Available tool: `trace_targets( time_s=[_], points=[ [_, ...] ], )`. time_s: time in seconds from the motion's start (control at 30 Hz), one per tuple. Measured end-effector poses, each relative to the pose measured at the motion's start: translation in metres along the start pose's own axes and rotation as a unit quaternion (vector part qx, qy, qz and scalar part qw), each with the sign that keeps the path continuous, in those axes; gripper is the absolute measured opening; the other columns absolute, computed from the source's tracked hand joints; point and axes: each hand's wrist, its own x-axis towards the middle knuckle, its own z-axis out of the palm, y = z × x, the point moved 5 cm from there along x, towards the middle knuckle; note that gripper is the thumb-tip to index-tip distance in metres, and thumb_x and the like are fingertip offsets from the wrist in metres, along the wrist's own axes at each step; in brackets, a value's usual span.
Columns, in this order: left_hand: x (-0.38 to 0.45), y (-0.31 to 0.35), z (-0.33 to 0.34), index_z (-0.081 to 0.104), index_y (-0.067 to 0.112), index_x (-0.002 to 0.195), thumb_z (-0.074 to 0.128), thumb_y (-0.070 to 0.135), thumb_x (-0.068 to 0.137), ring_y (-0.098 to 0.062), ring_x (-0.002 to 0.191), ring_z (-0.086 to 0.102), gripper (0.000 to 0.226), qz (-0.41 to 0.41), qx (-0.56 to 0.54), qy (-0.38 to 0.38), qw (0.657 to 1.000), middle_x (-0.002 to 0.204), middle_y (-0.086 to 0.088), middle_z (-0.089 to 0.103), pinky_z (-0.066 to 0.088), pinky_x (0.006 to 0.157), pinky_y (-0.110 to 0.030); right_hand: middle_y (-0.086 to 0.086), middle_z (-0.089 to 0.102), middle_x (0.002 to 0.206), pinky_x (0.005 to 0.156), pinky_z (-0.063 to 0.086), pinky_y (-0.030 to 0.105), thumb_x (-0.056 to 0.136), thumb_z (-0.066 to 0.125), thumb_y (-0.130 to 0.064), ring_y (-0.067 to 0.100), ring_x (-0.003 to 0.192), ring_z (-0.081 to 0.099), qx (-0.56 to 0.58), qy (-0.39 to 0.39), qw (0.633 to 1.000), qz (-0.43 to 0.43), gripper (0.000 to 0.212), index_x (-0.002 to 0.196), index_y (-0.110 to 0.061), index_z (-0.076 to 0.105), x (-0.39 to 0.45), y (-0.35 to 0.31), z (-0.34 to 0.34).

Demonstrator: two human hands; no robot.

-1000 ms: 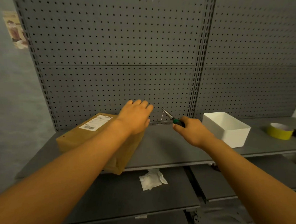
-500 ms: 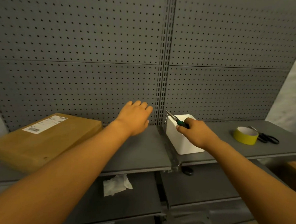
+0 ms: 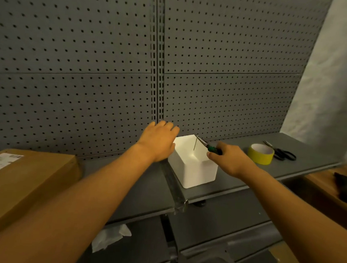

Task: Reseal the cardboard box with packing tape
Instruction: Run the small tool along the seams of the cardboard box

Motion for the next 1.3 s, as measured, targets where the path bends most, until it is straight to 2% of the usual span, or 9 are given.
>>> trace_targets(
  time_s=[0.2,0.53,0.67,0.8,0.9,1.03,1.1,1.3],
  points=[
    [0.014,-0.004,0.015,0.041,0.016,0.133,0.045,0.032,0.095,-0.025,0.118,0.045,0.041,0.009,-0.012,-0.008,1.000,0.129,-0.005,0.048,0.036,0.098,-0.038,0.002,0.059,0.082,0.064,0.047,0.034,0.085,0.060,-0.045,0.021,0.075,0.058,-0.047,-0.001,0.999,0.010,0.030,0.091,-0.016,0.058,0.014,0.005,-0.001],
    [0.005,-0.019,0.020,0.042,0.017,0.132,0.044,0.031,0.095,-0.024,0.119,0.045,0.040,-0.008,-0.015,-0.013,1.000,0.130,-0.004,0.049,0.035,0.097,-0.037,0.003,0.061,0.086,0.065,0.049,0.032,0.085,0.062,-0.043,0.020,0.077,0.058,-0.061,0.004,0.998,-0.007,0.026,0.096,-0.020,0.059,0.018,-0.003,0.003],
    [-0.012,-0.025,0.014,0.042,0.017,0.132,0.044,0.033,0.096,-0.025,0.120,0.045,0.040,-0.027,-0.009,-0.018,0.999,0.130,-0.005,0.049,0.035,0.099,-0.039,0.002,0.063,0.091,0.068,0.051,0.033,0.084,0.063,-0.044,0.019,0.079,0.059,-0.054,0.020,0.998,-0.030,0.032,0.105,-0.020,0.061,0.017,-0.013,0.007],
    [-0.039,-0.039,0.007,0.040,0.016,0.134,0.043,0.033,0.097,-0.026,0.121,0.044,0.041,-0.058,0.005,-0.027,0.998,0.131,-0.007,0.048,0.035,0.100,-0.040,0.001,0.058,0.084,0.060,0.044,0.029,0.085,0.063,-0.044,0.017,0.072,0.056,-0.025,0.036,0.996,-0.072,0.033,0.106,-0.019,0.059,0.015,-0.040,0.018],
    [-0.067,-0.060,0.001,0.037,0.015,0.136,0.042,0.034,0.098,-0.026,0.120,0.044,0.043,-0.096,0.022,-0.041,0.994,0.130,-0.007,0.048,0.036,0.100,-0.040,-0.001,0.057,0.077,0.059,0.045,0.029,0.085,0.063,-0.043,0.017,0.068,0.055,0.018,0.031,0.993,-0.111,0.030,0.102,-0.018,0.060,0.011,-0.071,0.034],
    [-0.105,-0.090,-0.007,0.039,0.014,0.134,0.042,0.034,0.098,-0.026,0.121,0.043,0.041,-0.137,0.042,-0.059,0.988,0.130,-0.007,0.048,0.035,0.099,-0.040,0.004,0.064,0.091,0.073,0.053,0.037,0.086,0.062,-0.043,0.022,0.082,0.060,0.049,0.015,0.986,-0.158,0.033,0.104,-0.016,0.061,0.004,-0.117,0.057],
    [-0.124,-0.105,-0.013,0.039,0.015,0.132,0.042,0.034,0.097,-0.026,0.120,0.044,0.040,-0.153,0.051,-0.061,0.985,0.129,-0.007,0.048,0.036,0.099,-0.040,0.006,0.064,0.092,0.075,0.054,0.040,0.086,0.061,-0.046,0.024,0.083,0.060,0.048,0.003,0.984,-0.174,0.034,0.102,-0.015,0.060,-0.001,-0.138,0.066],
    [-0.176,-0.155,-0.027,0.040,0.016,0.133,0.042,0.035,0.098,-0.026,0.121,0.044,0.040,-0.189,0.066,-0.060,0.978,0.131,-0.007,0.048,0.036,0.099,-0.039,0.004,0.055,0.079,0.062,0.044,0.033,0.090,0.057,-0.048,0.023,0.075,0.056,0.023,-0.023,0.980,-0.195,0.032,0.094,-0.016,0.053,-0.016,-0.198,0.091]
  ],
)
